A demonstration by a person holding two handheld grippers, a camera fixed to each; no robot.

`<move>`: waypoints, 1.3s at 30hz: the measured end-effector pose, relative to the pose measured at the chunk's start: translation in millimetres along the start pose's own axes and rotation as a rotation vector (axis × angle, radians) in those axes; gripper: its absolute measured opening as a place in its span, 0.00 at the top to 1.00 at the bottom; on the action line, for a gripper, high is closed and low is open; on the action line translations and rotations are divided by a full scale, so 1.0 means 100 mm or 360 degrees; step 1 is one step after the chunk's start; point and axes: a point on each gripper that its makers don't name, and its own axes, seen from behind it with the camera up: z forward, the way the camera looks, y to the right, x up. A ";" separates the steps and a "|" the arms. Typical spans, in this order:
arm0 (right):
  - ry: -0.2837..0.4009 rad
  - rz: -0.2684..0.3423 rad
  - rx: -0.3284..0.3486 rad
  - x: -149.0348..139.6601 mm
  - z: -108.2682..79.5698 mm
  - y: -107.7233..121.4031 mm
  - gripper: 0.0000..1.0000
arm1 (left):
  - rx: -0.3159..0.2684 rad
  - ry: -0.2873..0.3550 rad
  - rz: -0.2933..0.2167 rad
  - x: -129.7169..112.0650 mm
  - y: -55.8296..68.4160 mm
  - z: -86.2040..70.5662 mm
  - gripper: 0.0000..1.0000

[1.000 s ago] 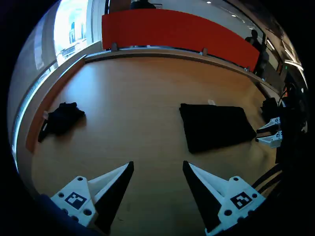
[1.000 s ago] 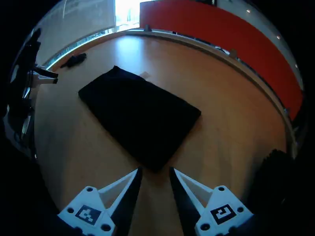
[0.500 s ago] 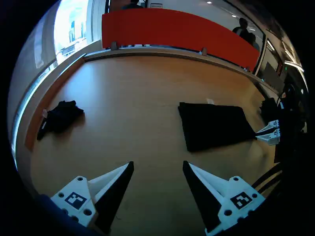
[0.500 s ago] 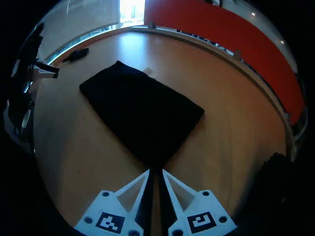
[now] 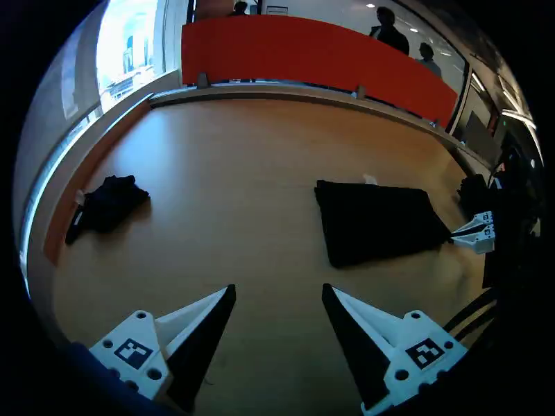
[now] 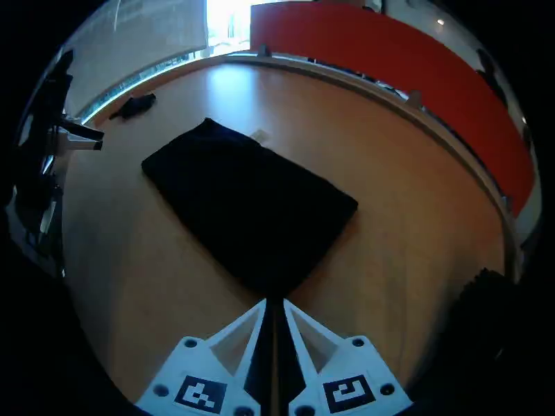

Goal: Fold towel

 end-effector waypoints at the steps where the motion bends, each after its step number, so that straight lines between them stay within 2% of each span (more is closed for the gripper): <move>1: 0.0010 -0.0006 -0.0004 0.03 -0.02 0.00 0.98 | 0.0000 0.0001 -0.0001 0.00 0.00 0.00 0.08; 7: 0.0085 -0.0049 -0.0018 0.30 -0.12 -0.04 0.98 | -0.0003 0.0008 -0.0007 0.00 -0.01 -0.03 0.08; 24: 0.0327 -0.0260 -0.0010 1.44 -0.37 -0.25 0.98 | -0.0019 0.0028 -0.0035 0.00 -0.03 -0.07 0.08; 39: 0.0329 -0.0381 0.0070 1.76 -0.26 -0.52 0.98 | -0.0019 0.0045 -0.0077 0.01 -0.07 -0.16 0.08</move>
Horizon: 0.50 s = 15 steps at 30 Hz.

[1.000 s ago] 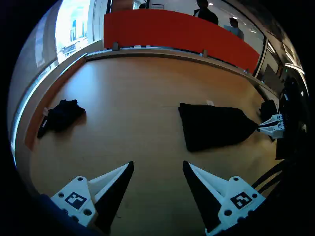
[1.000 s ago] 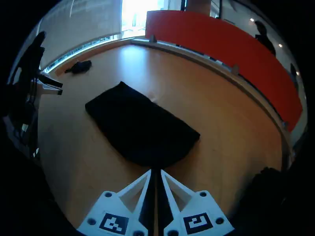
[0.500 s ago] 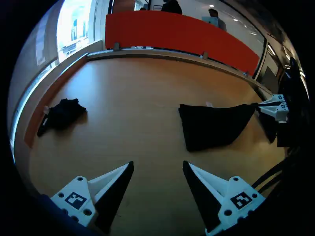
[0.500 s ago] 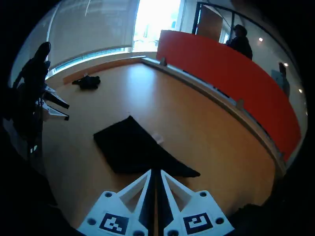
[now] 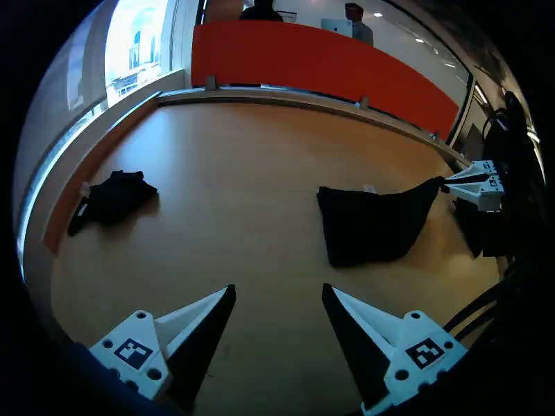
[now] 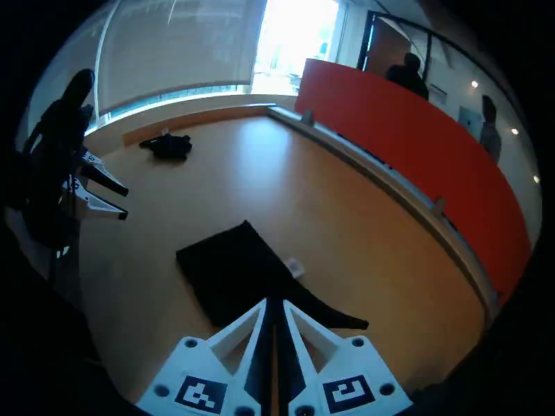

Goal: Fold towel

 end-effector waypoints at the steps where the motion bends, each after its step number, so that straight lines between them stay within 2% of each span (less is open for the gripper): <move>1: 0.0000 -0.0011 0.0012 0.03 0.03 -0.03 0.98 | 0.0001 0.0003 -0.0001 0.00 0.00 -0.01 0.08; 15: -0.0056 -0.0171 0.0254 0.31 0.58 -0.65 0.98 | 0.0017 0.0045 -0.0038 0.01 -0.02 -0.17 0.08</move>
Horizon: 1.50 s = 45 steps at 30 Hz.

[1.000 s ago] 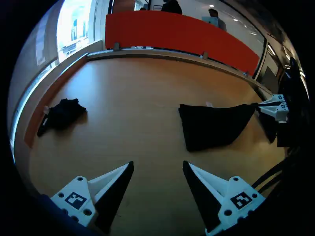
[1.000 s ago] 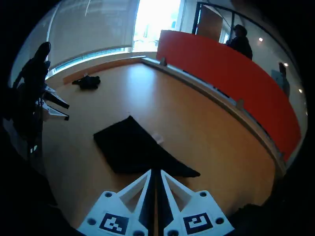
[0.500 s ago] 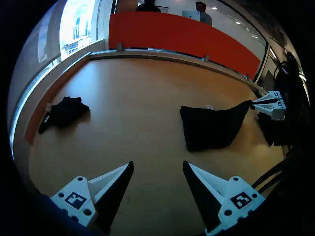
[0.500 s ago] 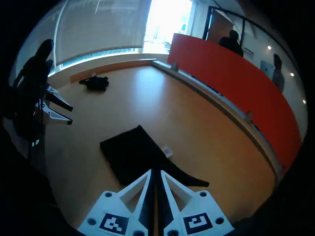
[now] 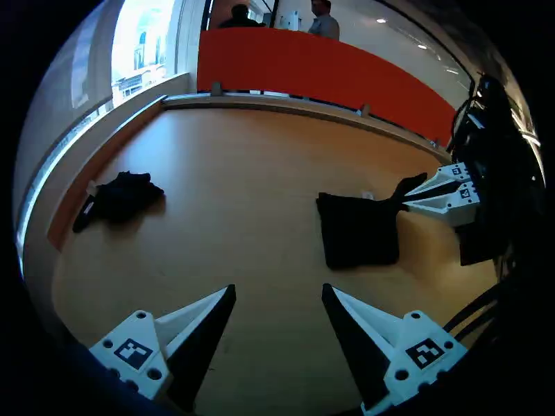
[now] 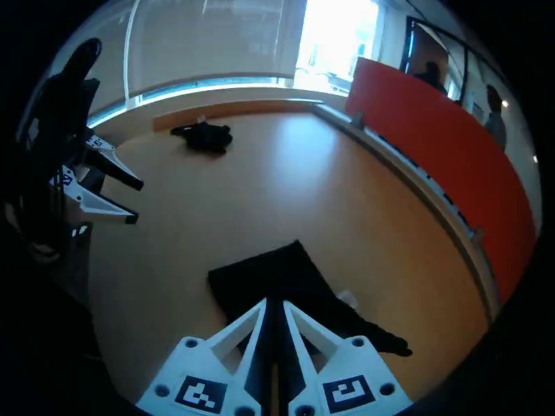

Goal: Fold towel

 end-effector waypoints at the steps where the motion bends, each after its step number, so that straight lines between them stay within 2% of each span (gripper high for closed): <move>1: -0.0008 -0.0007 0.0018 0.01 0.05 -0.04 0.98 | 0.0003 0.0000 -0.0005 -0.01 -0.01 -0.01 0.08; 9: -0.0091 -0.0059 0.0157 -0.03 0.41 -0.36 0.98 | 0.0037 0.0002 -0.0052 -0.09 -0.11 -0.08 0.08; 15: -0.0155 -0.0076 0.0237 -0.14 0.61 -0.50 0.98 | 0.0053 0.0001 -0.0100 -0.14 -0.18 -0.10 0.08; 23: -0.0192 -0.0058 0.0249 -0.25 0.74 -0.54 0.96 | 0.0056 -0.0004 -0.0104 -0.15 -0.19 -0.08 0.08; 25: -0.0188 -0.0052 0.0241 -0.25 0.72 -0.53 0.86 | 0.0052 -0.0005 -0.0098 -0.14 -0.18 -0.08 0.08; 29: -0.0179 -0.0035 0.0223 -0.25 0.67 -0.52 0.42 | 0.0047 -0.0006 -0.0086 -0.13 -0.17 -0.07 0.08; 33: -0.0165 -0.0008 0.0197 -0.26 0.61 -0.49 0.33 | 0.0045 -0.0007 -0.0081 -0.11 -0.17 -0.06 0.08; 45: -0.0183 0.0104 0.0098 -0.53 0.39 -0.35 0.32 | 0.0042 -0.0005 -0.0080 -0.10 -0.14 -0.05 0.08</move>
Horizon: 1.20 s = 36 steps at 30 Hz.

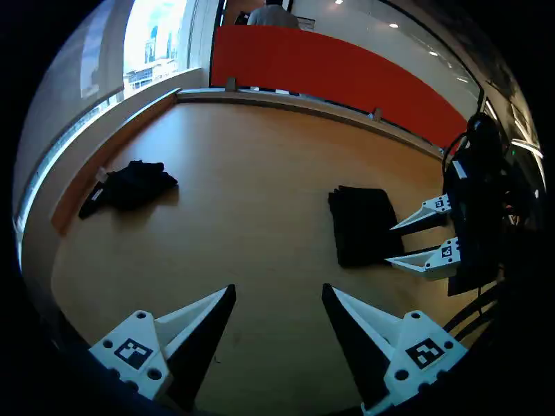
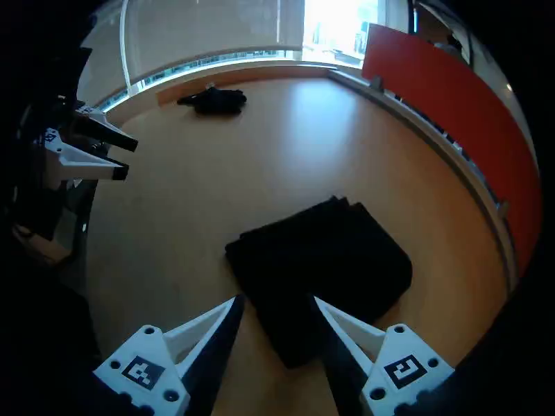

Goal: Fold towel

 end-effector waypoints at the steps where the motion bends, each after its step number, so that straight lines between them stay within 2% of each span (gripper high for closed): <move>1: -0.0004 0.0009 -0.0008 -0.03 -0.02 0.01 0.32 | -0.0001 0.0000 -0.0001 0.00 0.01 0.00 0.08; 9: -0.0047 0.0083 -0.0071 -0.32 -0.15 0.12 0.32 | -0.0007 0.0001 0.0006 0.01 0.04 0.01 0.08; 18: -0.0090 0.0144 -0.0089 -0.53 -0.13 0.14 0.33 | -0.0014 -0.0004 0.0011 0.01 0.08 0.03 0.08; 30: -0.0117 0.0186 -0.0099 -0.67 -0.11 0.14 0.43 | -0.0015 -0.0009 0.0008 -0.01 0.09 0.04 0.08; 36: -0.0119 0.0200 -0.0102 -0.69 -0.10 0.15 0.54 | -0.0015 -0.0009 0.0012 -0.01 0.09 0.04 0.08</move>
